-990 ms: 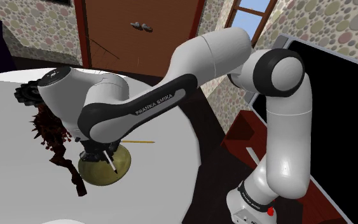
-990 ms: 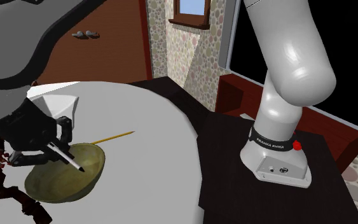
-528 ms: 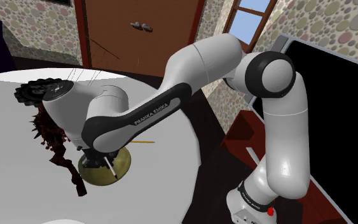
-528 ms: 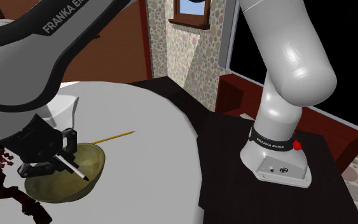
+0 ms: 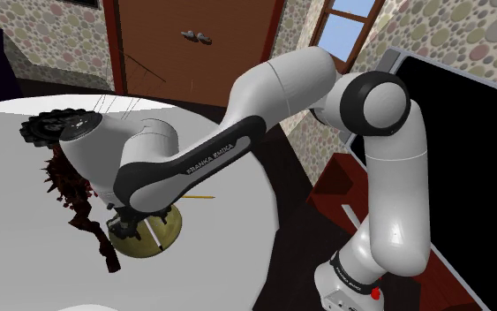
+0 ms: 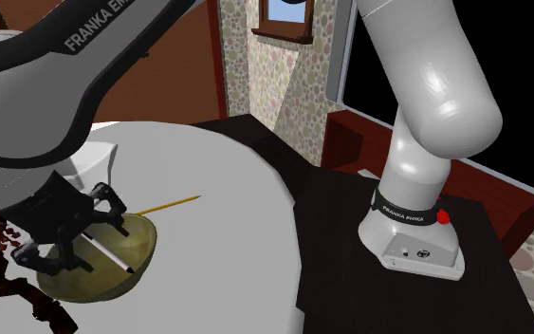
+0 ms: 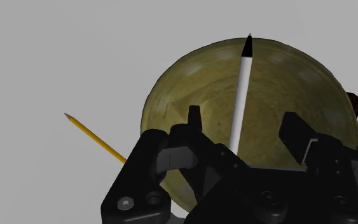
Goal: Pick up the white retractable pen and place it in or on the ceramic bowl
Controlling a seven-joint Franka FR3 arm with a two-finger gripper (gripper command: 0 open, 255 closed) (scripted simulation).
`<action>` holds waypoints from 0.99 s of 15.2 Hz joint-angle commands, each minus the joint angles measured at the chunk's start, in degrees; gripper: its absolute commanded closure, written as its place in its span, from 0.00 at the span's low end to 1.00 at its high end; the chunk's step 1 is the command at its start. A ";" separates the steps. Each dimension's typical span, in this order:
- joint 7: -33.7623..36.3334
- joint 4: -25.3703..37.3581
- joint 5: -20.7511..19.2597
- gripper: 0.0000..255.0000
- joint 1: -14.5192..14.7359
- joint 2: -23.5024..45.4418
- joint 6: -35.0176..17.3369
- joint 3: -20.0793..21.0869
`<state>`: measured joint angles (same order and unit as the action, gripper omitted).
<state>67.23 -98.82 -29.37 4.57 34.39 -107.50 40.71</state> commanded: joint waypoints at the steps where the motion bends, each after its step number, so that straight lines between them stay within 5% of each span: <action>1: 0.00 0.00 0.00 0.00 0.00 0.00 0.00 0.00; 4: 0.00 0.00 0.00 0.00 0.00 0.00 0.00 0.00; 8: -1.33 5.50 1.86 0.00 1.04 -1.35 6.27 1.14; 15: -1.33 5.50 1.86 0.00 1.04 -1.35 6.27 1.14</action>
<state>65.91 -93.33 -27.51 5.61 33.05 -101.24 41.84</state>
